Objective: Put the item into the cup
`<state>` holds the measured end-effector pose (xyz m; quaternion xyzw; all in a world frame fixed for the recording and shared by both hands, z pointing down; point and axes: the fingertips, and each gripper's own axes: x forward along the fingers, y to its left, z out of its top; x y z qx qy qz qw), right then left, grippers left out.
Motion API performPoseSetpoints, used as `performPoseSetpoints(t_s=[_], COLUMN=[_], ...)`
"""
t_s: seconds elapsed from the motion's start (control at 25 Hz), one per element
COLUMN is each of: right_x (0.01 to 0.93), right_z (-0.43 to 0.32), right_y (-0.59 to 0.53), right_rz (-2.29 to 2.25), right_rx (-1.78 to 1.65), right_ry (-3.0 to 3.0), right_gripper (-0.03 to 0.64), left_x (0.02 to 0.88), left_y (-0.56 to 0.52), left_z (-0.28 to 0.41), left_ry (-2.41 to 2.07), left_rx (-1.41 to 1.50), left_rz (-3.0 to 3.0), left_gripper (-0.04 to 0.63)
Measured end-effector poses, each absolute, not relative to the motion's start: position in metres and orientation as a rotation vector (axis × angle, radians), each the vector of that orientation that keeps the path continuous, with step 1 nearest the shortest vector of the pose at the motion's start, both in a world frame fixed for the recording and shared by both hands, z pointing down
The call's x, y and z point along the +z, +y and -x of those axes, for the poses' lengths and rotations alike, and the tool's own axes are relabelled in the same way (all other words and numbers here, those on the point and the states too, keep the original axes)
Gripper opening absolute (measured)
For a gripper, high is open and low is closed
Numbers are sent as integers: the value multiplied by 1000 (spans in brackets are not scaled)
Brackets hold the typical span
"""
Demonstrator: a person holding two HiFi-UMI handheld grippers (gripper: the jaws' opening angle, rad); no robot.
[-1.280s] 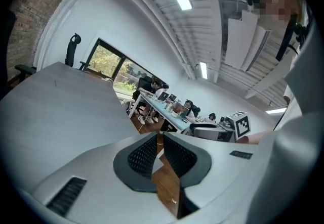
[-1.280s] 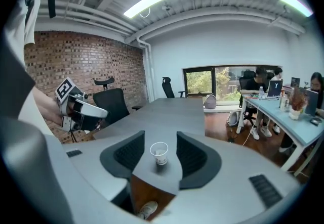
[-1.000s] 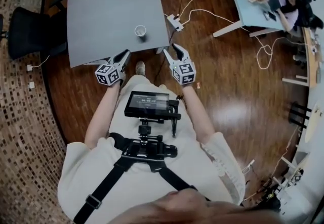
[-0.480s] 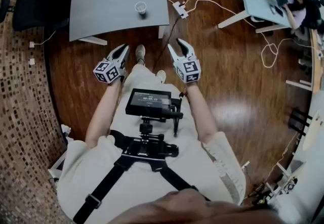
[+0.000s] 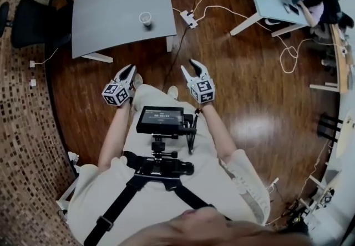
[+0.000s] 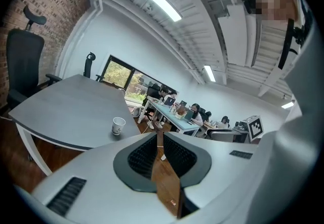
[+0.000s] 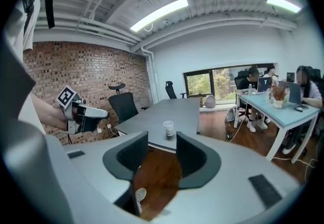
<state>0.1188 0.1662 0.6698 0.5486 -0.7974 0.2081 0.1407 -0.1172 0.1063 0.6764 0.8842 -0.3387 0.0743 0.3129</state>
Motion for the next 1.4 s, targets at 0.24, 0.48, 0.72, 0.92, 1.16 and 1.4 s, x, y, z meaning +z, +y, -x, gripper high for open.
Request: performPoseSetpoints(t_s=[0.24,0.48,0.72,0.92,1.16,1.4], right_x=[675,685,675,671,672,662], right_z=[-122,-114,-109,-118,-132,-128], right_y=[158,152,143,139,136,128], right_rz=[-1607,-1675,-1728,-1781,-1795,-1766], right_rx=[632,693,730,727,697,598], right_ry=[-2270,-2242,-2248,-2254,-2213,-2212], right_gripper=[183,181,178,176,175,173], left_x=[686,693,682,689,690,691], left_y=[84,76,63,55,50,48], left_z=[101,103,102,103,101,97], left_ry=[-828,-747,-718,-705,-701,-696], left_rx=[291,364,400,418,409,401], left_rz=[-2368,-2387,-2406,-2406,-2394,-2398], left_gripper=[38,37,37,37,37,37])
